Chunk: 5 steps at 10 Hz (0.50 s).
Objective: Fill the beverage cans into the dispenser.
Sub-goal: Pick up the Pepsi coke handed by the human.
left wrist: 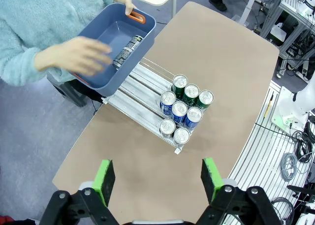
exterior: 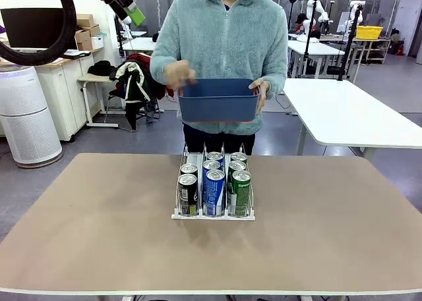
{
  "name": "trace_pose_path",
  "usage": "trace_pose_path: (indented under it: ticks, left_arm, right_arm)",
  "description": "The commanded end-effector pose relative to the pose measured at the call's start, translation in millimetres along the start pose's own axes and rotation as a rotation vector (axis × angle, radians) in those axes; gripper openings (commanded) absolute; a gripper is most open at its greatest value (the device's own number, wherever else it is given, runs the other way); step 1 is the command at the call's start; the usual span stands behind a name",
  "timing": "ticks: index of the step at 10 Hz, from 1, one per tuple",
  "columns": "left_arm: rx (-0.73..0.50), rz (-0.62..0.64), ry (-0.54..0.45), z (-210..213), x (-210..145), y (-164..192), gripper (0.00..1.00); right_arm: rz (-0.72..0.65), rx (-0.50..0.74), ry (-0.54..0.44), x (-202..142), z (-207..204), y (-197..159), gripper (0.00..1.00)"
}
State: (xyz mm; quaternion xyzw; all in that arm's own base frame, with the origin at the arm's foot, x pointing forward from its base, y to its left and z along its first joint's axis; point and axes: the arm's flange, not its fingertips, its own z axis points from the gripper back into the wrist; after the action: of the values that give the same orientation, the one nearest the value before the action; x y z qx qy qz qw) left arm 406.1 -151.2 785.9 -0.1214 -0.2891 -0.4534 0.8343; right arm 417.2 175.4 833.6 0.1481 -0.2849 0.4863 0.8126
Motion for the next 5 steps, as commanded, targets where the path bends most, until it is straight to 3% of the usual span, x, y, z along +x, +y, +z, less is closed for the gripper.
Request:
trace_pose_path:
  ticks: [1,5]
  left_arm:
    - [-0.006,0.000,-0.005,-0.4,-2.1,0.7,0.94]
    - [-0.006,0.000,-0.005,-0.4,-2.1,0.7,0.94]
  right_arm:
    - [-0.001,0.001,-0.001,0.0,-0.1,0.4,1.00]
    - [-0.001,0.001,-0.001,0.0,-0.1,0.4,1.00]
